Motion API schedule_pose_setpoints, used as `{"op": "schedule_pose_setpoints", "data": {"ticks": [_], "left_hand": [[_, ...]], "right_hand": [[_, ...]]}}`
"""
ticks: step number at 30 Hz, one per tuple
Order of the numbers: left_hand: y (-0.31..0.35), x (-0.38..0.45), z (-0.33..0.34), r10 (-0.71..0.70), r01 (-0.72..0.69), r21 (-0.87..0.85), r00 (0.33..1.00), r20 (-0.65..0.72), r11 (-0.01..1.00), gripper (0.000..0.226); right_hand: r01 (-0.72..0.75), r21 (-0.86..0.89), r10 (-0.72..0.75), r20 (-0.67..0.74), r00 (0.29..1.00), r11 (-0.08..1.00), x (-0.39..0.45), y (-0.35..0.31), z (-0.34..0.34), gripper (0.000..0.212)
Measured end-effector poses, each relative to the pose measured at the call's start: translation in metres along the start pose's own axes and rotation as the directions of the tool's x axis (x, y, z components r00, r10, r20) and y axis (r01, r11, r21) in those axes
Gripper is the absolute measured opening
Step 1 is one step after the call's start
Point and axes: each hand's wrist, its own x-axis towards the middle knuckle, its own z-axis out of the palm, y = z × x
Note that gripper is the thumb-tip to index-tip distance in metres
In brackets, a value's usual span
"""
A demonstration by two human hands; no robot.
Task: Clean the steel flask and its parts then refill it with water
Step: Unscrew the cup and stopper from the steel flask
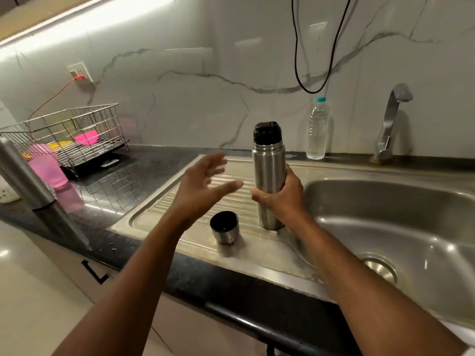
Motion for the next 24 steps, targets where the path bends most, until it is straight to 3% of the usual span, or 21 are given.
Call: {"op": "schedule_pose_setpoints", "data": {"ticks": [3,7,13,18,21,24], "left_hand": [[0.046,0.044,0.006,0.132,-0.133,0.004,0.991,0.021,0.991,0.081],[0.075,0.086,0.018,0.168,-0.179,0.051,0.97,0.177,0.982,0.074],[0.092,0.099,0.014,0.252,-0.323,0.255,0.928,0.276,0.911,0.046],[0.106,0.096,0.022,0.301,-0.355,0.458,0.935,0.189,0.815,0.042],[0.104,0.09,0.037,0.307,-0.281,0.592,0.95,0.06,0.755,0.038],[0.102,0.085,0.047,0.321,-0.169,0.707,0.943,-0.087,0.686,0.049]], "right_hand": [[-0.006,0.01,0.006,-0.011,1.0,1.0,0.001,0.001,0.001,0.079],[-0.019,0.016,0.019,-0.01,1.0,1.0,0.001,0.004,0.001,0.078],[-0.03,0.012,0.03,-0.002,1.0,0.999,0.0,0.006,0.002,0.077],[-0.029,0.008,0.029,-0.008,1.0,1.0,0.001,0.002,0.002,0.081],[-0.045,-0.034,0.044,-0.038,0.998,0.998,-0.002,-0.002,0.005,0.082],[-0.036,-0.048,0.034,-0.052,0.998,0.998,-0.003,-0.004,0.005,0.081]]}}
